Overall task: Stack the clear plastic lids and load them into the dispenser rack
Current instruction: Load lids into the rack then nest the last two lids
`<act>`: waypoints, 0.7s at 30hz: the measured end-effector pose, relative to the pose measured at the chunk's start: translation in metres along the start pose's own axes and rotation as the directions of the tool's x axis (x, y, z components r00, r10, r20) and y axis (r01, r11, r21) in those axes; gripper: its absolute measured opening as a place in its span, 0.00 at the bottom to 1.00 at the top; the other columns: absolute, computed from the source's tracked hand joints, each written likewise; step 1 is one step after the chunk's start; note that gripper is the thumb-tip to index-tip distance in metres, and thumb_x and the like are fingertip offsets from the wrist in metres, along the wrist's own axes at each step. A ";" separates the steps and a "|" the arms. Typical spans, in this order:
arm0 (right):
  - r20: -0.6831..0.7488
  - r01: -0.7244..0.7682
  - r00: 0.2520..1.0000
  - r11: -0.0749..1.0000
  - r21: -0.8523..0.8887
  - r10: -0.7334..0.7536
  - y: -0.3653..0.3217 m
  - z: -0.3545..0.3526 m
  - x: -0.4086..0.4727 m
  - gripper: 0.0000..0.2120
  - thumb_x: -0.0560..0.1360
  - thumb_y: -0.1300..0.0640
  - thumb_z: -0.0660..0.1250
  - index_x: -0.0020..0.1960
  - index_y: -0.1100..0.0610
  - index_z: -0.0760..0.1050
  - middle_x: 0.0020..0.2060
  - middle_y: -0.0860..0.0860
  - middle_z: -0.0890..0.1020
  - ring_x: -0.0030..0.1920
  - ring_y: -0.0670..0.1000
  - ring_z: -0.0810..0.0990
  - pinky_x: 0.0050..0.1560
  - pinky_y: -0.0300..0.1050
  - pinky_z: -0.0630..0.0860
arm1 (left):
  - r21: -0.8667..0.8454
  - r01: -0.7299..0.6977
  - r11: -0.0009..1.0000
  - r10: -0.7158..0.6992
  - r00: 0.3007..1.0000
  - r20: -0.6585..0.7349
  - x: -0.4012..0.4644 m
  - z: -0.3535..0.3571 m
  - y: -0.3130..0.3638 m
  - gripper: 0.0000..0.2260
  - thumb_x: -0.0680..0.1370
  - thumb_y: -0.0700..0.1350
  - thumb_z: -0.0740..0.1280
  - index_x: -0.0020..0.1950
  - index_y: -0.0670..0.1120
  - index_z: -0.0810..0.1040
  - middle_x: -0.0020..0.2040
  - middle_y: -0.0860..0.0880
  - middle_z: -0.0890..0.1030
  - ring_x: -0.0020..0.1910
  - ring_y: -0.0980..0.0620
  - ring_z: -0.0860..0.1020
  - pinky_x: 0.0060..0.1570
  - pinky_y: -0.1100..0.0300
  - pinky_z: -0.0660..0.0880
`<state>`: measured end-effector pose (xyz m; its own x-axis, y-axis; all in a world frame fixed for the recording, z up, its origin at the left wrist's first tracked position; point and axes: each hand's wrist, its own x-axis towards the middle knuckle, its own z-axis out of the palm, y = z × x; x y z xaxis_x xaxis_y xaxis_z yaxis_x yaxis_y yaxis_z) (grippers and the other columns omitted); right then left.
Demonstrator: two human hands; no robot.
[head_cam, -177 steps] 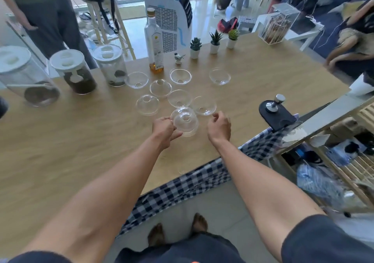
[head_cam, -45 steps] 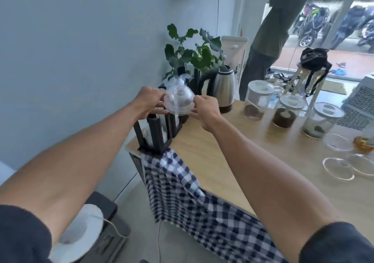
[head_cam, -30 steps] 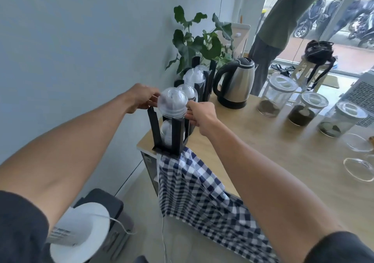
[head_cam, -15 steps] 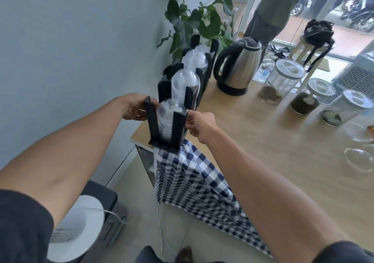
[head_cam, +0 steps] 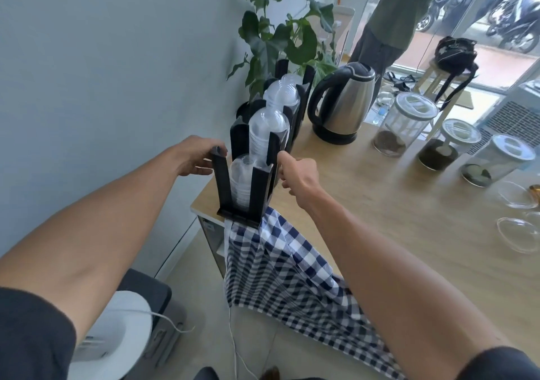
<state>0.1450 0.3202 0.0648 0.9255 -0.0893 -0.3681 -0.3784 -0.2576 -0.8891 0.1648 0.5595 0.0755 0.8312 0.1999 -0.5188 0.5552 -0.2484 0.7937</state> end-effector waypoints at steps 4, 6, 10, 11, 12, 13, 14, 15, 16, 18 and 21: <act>-0.110 0.263 0.953 0.949 -0.172 -0.284 -0.026 -0.026 -0.008 0.17 0.74 0.43 0.64 0.34 0.55 0.70 0.29 0.48 0.76 0.30 0.51 0.73 0.36 0.49 0.73 | 0.164 -0.240 0.957 0.267 0.949 -0.169 -0.022 0.001 0.047 0.09 0.75 0.47 0.70 0.49 0.42 0.81 0.48 0.43 0.84 0.44 0.47 0.80 0.47 0.53 0.77; -0.118 0.368 0.903 0.885 -0.285 -0.413 -0.035 -0.040 -0.007 0.15 0.76 0.42 0.64 0.41 0.53 0.76 0.37 0.48 0.81 0.38 0.51 0.78 0.42 0.50 0.77 | 0.352 -0.333 0.874 0.418 0.886 -0.199 -0.032 0.007 0.067 0.16 0.76 0.51 0.71 0.60 0.44 0.81 0.57 0.44 0.83 0.53 0.46 0.80 0.54 0.52 0.75; -0.038 0.422 0.831 0.673 -0.608 -0.555 -0.035 -0.075 -0.004 0.27 0.76 0.39 0.63 0.68 0.54 0.74 0.65 0.54 0.79 0.67 0.59 0.74 0.66 0.61 0.73 | 0.685 -0.411 0.601 0.582 0.813 -0.023 -0.050 0.037 0.095 0.32 0.77 0.56 0.69 0.80 0.49 0.67 0.77 0.44 0.72 0.73 0.41 0.72 0.69 0.47 0.70; -0.033 0.417 0.821 0.638 -0.647 -0.570 -0.032 -0.086 -0.003 0.28 0.76 0.39 0.62 0.69 0.54 0.73 0.66 0.54 0.77 0.69 0.60 0.73 0.68 0.62 0.72 | 0.733 -0.423 0.532 0.605 0.796 0.020 -0.052 0.048 0.099 0.33 0.78 0.57 0.68 0.81 0.50 0.66 0.78 0.44 0.71 0.74 0.41 0.72 0.69 0.46 0.71; -0.038 0.402 0.816 0.614 -0.679 -0.577 -0.027 -0.097 -0.001 0.29 0.76 0.38 0.62 0.70 0.54 0.72 0.67 0.54 0.77 0.70 0.60 0.72 0.69 0.62 0.71 | 0.767 -0.438 0.469 0.626 0.777 0.060 -0.053 0.061 0.103 0.32 0.78 0.57 0.67 0.81 0.50 0.65 0.78 0.45 0.70 0.73 0.41 0.71 0.68 0.46 0.71; -0.049 0.373 0.820 0.597 -0.711 -0.570 -0.020 -0.109 -0.001 0.30 0.75 0.37 0.61 0.71 0.54 0.71 0.68 0.54 0.76 0.72 0.60 0.70 0.70 0.62 0.70 | 0.791 -0.451 0.414 0.642 0.761 0.098 -0.054 0.075 0.107 0.31 0.78 0.56 0.67 0.80 0.49 0.66 0.78 0.45 0.70 0.73 0.40 0.71 0.68 0.46 0.71; -0.061 0.336 0.829 0.582 -0.740 -0.556 -0.013 -0.121 0.002 0.32 0.75 0.36 0.61 0.72 0.54 0.70 0.70 0.55 0.75 0.73 0.60 0.69 0.71 0.63 0.69 | 0.807 -0.461 0.369 0.651 0.748 0.130 -0.054 0.090 0.110 0.31 0.78 0.56 0.67 0.79 0.49 0.67 0.78 0.45 0.69 0.73 0.40 0.71 0.67 0.45 0.71; -0.074 0.302 0.837 0.570 -0.764 -0.542 -0.005 -0.133 0.002 0.34 0.75 0.35 0.61 0.74 0.55 0.69 0.72 0.55 0.74 0.75 0.59 0.68 0.71 0.63 0.68 | 0.819 -0.471 0.329 0.657 0.737 0.159 -0.055 0.105 0.112 0.31 0.78 0.57 0.67 0.79 0.48 0.67 0.79 0.45 0.67 0.74 0.40 0.70 0.68 0.45 0.71; -0.088 0.273 0.843 0.565 -0.779 -0.530 0.002 -0.147 0.002 0.35 0.75 0.36 0.62 0.74 0.55 0.68 0.72 0.56 0.73 0.75 0.59 0.67 0.72 0.63 0.68 | 0.824 -0.482 0.298 0.660 0.728 0.187 -0.056 0.121 0.115 0.32 0.78 0.58 0.67 0.80 0.49 0.67 0.81 0.45 0.65 0.76 0.40 0.68 0.70 0.44 0.70; -0.135 0.219 0.850 0.574 -0.789 -0.510 0.019 -0.176 0.003 0.34 0.75 0.37 0.64 0.75 0.55 0.68 0.74 0.56 0.72 0.77 0.59 0.66 0.74 0.61 0.66 | 0.815 -0.514 0.268 0.653 0.719 0.239 -0.058 0.156 0.120 0.34 0.78 0.59 0.67 0.81 0.49 0.64 0.82 0.44 0.62 0.78 0.40 0.65 0.73 0.43 0.67; -0.231 0.099 0.859 0.590 -0.802 -0.457 0.044 -0.225 0.001 0.37 0.76 0.38 0.66 0.78 0.56 0.65 0.76 0.56 0.70 0.79 0.58 0.64 0.76 0.59 0.64 | 0.794 -0.556 0.247 0.621 0.720 0.311 -0.062 0.214 0.128 0.35 0.78 0.59 0.66 0.82 0.49 0.63 0.82 0.44 0.61 0.79 0.41 0.64 0.74 0.44 0.66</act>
<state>0.1323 0.0921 0.0863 0.9715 -0.1809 0.1533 -0.1195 -0.9319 -0.3424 0.1911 0.3129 0.1412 0.9522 -0.3049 0.0205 -0.3011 -0.9248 0.2325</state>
